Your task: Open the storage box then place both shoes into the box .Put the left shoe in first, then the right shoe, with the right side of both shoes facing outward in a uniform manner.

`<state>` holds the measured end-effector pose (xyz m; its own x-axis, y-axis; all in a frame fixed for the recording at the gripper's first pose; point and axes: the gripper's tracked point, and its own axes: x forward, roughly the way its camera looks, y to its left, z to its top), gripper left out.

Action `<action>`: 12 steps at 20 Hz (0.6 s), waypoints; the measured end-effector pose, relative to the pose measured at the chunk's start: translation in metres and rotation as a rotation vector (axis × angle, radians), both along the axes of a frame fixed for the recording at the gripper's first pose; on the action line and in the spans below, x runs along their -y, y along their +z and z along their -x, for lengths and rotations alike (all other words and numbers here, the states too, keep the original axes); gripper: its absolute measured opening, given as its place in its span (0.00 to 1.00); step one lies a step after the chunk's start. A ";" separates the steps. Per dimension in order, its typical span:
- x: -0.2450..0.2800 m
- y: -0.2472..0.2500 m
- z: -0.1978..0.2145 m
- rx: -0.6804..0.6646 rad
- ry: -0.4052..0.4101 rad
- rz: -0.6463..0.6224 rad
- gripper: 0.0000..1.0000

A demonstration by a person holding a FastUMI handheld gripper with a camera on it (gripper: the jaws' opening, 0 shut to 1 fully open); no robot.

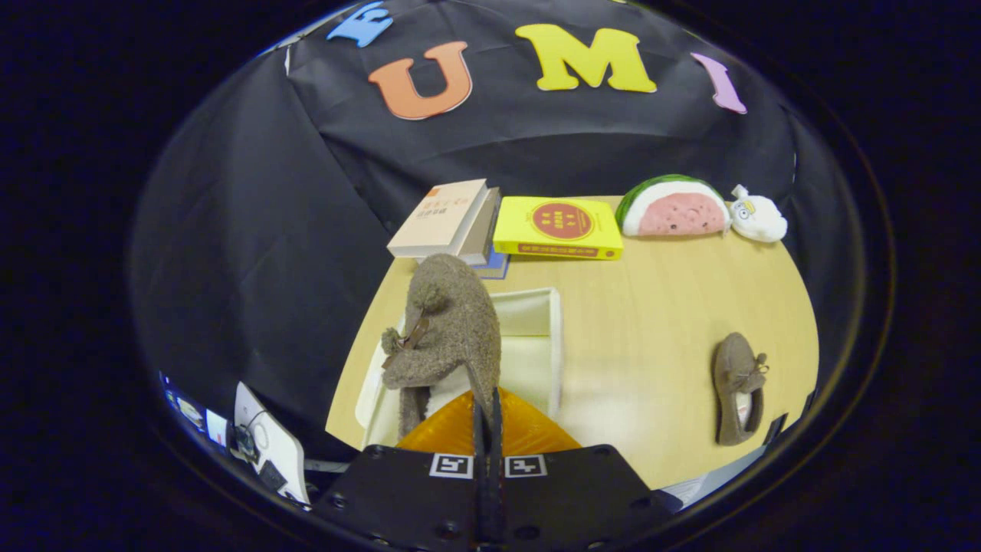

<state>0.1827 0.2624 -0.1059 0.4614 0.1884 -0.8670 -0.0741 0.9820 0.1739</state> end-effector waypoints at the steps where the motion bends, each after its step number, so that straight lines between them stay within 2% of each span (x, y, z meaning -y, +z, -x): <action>1: -0.007 -0.013 -0.001 -0.021 -0.016 -0.005 0.00; 5: -0.024 -0.055 -0.010 -0.063 -0.062 0.004 0.01; 12: -0.039 -0.100 0.005 -0.127 -0.074 0.083 0.00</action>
<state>0.1777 0.3012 -0.2055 0.3570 0.0830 -0.9304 0.0166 0.9953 0.0952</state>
